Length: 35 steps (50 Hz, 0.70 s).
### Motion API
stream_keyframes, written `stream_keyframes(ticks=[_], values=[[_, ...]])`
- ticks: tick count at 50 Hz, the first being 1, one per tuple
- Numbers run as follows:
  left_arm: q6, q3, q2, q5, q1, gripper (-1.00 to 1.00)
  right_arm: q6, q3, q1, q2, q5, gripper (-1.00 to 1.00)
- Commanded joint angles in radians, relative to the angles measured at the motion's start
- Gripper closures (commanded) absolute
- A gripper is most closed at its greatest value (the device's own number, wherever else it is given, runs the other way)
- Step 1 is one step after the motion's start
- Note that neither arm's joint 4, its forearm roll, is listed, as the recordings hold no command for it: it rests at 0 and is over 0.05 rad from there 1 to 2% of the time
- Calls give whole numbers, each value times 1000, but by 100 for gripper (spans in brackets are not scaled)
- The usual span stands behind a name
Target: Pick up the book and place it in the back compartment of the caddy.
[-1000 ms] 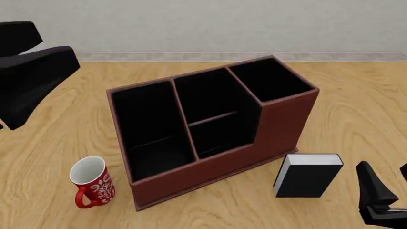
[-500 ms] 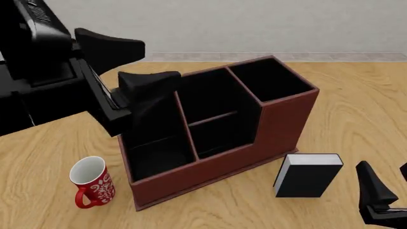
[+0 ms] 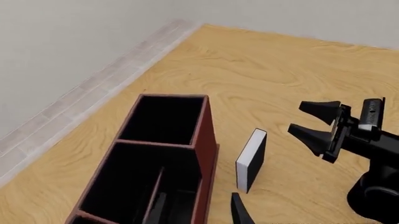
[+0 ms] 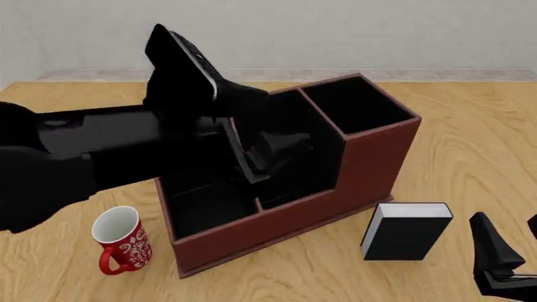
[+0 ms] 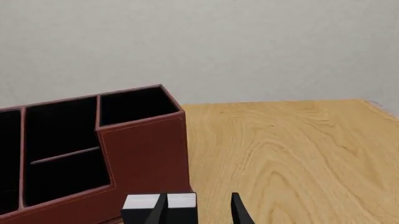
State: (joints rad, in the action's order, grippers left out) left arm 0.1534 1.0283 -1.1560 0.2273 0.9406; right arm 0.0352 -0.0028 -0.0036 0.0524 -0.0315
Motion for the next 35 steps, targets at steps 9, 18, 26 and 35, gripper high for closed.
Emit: stream_keyframes(ticks=[9, 18, 26, 35], values=[[2, 18, -159, -77, 69, -100, -7, -1, 1, -7, 5, -100], [-44, 36, -219, -94, 81, -100, -6, 0, 1, -1, -3, -100], [-35, 64, -281, -117, 114, -100, -3, -1, 1, 2, -3, -100], [-60, 58, -339, -149, 141, -100, 1, 0, 0, 8, -8, -100]])
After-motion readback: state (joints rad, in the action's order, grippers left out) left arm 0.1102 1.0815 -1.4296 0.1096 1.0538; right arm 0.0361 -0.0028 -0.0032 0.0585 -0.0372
